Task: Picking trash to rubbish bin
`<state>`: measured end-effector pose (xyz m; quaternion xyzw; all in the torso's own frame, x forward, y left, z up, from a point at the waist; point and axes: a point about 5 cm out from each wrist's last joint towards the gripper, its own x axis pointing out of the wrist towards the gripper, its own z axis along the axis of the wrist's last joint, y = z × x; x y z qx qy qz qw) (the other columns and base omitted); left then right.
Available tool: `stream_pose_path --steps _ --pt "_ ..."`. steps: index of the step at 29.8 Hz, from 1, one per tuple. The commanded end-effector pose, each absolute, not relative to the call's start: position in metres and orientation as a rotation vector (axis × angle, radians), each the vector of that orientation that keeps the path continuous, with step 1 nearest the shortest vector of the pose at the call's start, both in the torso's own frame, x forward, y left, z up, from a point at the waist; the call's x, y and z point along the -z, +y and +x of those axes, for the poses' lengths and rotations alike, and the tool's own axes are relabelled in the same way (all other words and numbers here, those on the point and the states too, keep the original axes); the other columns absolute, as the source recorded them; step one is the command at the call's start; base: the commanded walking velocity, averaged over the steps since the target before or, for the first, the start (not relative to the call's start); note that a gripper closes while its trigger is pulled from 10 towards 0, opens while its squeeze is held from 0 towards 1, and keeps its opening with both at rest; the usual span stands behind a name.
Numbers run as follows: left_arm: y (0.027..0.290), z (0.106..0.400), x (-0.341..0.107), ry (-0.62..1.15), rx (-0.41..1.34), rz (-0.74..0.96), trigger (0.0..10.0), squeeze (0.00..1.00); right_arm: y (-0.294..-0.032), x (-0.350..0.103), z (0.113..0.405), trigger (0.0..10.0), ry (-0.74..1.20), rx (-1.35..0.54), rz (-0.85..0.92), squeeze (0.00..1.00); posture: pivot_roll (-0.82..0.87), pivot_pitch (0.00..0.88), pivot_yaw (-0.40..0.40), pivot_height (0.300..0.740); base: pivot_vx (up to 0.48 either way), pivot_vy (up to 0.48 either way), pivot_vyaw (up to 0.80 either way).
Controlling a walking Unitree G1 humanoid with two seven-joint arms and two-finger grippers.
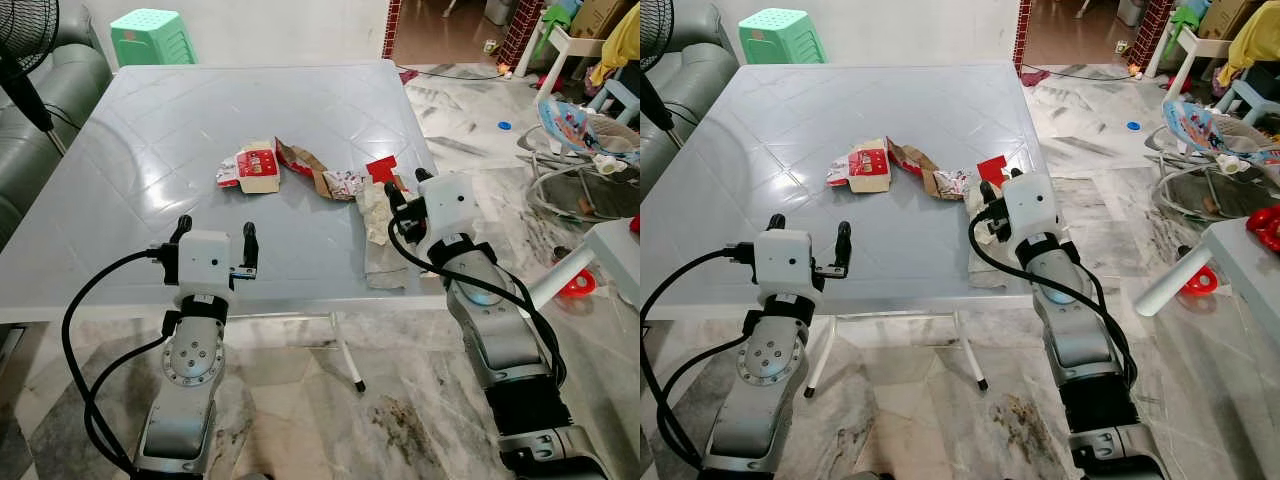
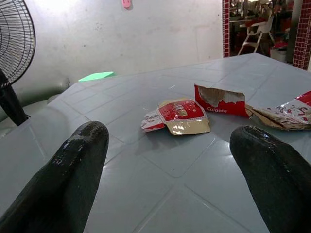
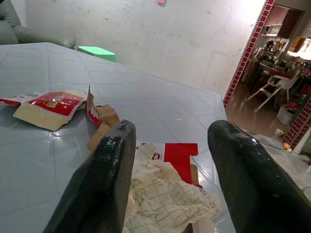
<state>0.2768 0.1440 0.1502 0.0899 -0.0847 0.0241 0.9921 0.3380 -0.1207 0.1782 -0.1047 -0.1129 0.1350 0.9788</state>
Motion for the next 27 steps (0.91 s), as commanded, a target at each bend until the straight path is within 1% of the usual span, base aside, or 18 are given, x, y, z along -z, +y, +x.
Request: stream_pose_path --steps 1,11,27 --pt "0.1463 0.2766 -0.1486 -0.164 -0.059 0.168 10.0 0.00 -0.1216 -0.1826 0.3366 10.0 -0.240 -0.264 -0.211 1.00 0.03 0.078 -0.034 0.740 0.000 0.000 0.00" --pt "0.1497 0.2778 -0.1487 -0.153 -0.070 0.139 10.0 0.00 -0.1242 -0.1809 0.3370 10.0 -0.227 -0.242 -0.213 1.00 0.03 0.080 -0.028 0.740 0.000 0.000 0.00" --pt "0.1511 0.2793 -0.1476 -0.133 -0.060 0.143 10.0 0.00 -0.1261 -0.1795 0.3392 10.0 -0.206 -0.211 -0.216 1.00 0.04 0.080 -0.024 0.740 0.000 0.470 0.00"
